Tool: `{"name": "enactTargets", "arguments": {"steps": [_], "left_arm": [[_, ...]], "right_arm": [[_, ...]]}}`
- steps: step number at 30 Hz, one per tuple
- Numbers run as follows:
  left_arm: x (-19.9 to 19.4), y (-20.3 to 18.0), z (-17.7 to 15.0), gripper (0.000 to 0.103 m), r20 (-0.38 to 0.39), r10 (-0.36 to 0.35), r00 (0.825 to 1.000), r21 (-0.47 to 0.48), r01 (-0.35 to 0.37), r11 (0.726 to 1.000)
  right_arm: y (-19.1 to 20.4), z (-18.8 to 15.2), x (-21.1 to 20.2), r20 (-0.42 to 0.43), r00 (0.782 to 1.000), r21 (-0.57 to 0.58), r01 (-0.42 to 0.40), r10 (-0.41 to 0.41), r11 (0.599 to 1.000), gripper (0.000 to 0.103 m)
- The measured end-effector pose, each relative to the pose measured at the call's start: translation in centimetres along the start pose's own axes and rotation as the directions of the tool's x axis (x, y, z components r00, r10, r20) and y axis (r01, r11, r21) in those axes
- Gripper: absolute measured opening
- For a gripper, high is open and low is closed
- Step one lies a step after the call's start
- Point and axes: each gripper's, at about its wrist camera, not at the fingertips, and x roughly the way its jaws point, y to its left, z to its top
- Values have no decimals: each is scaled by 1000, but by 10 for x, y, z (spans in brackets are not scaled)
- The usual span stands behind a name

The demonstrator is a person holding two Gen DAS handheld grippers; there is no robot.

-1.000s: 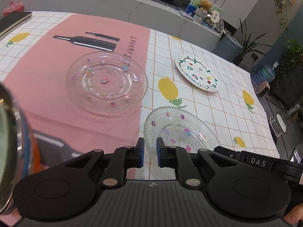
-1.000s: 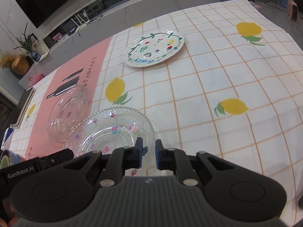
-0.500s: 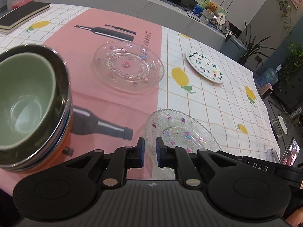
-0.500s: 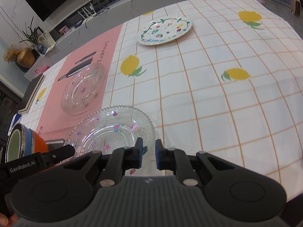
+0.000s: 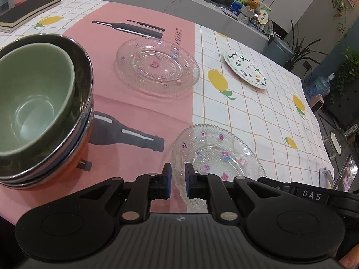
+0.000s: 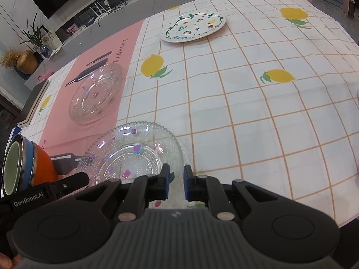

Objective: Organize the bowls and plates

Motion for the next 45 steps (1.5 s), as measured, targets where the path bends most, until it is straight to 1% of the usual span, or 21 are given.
{"name": "enactTargets", "arguments": {"steps": [6, 12, 19, 23, 24, 25, 27, 28, 31, 34, 35, 36, 37, 38, 40, 41, 45], "left_arm": [[5, 5, -2, 13, -10, 16, 1000, -4, -16, 1000], [8, 7, -6, 14, -38, 31, 999, -13, -31, 999], [6, 8, -6, 14, -41, 32, 999, -7, -32, 999], [6, 8, -4, 15, -45, 34, 998, -11, -35, 999], [6, 8, -4, 16, -42, 40, 998, -9, -40, 999], [6, 7, -4, 19, -37, 50, 998, -5, -50, 999], [2, 5, -5, 22, -16, 68, 998, 11, -68, 998], [0, 4, -4, 23, -3, 69, 998, 18, -69, 997], [-7, -1, -3, 28, 36, 69, 997, 45, -71, 996], [-12, -5, 0, 28, 62, 76, 995, 66, -80, 995], [-13, -5, 0, 28, 68, 73, 995, 68, -78, 995], [-15, -6, 2, 28, 71, 68, 995, 67, -73, 995], [-17, -7, 4, 28, 72, 62, 995, 65, -66, 996], [-19, -8, 6, 28, 73, 56, 996, 65, -61, 996], [-21, -10, 11, 28, 72, 48, 996, 72, -53, 996], [-23, -11, 13, 28, 72, 46, 996, 77, -52, 996], [-28, -15, 27, 28, 66, 37, 997, 91, -43, 995]], "right_arm": [[2, -3, 4, -13, 1000, 3, 0, 0, 1000, 11], [3, -3, 4, -20, 1000, 2, 1, 0, 1000, 10], [4, -2, 4, -21, 1000, -5, 7, -7, 1000, 10], [9, -2, 3, -11, 1000, -30, 17, -17, 999, 16], [11, -2, 2, -6, 1000, -39, 25, -25, 999, 16], [12, -2, 1, -2, 999, -49, 35, -35, 998, 17], [15, -2, -2, 11, 999, -63, 54, -53, 997, 27], [15, -1, -4, 19, 998, -70, 62, -61, 996, 29], [18, 0, -10, 53, 995, -90, 85, -80, 992, 30], [21, 2, -19, 96, 991, -107, 103, -92, 989, 34], [22, 3, -22, 112, 989, -112, 106, -93, 988, 39], [23, 4, -25, 123, 988, -115, 105, -91, 988, 41], [24, 5, -27, 132, 987, -118, 105, -89, 987, 41], [25, 7, -29, 138, 986, -120, 105, -89, 987, 42], [26, 10, -32, 147, 985, -118, 104, -86, 988, 46], [27, 11, -32, 151, 985, -116, 102, -84, 988, 51], [34, 17, -35, 160, 985, -128, 88, -67, 988, 54]]}}
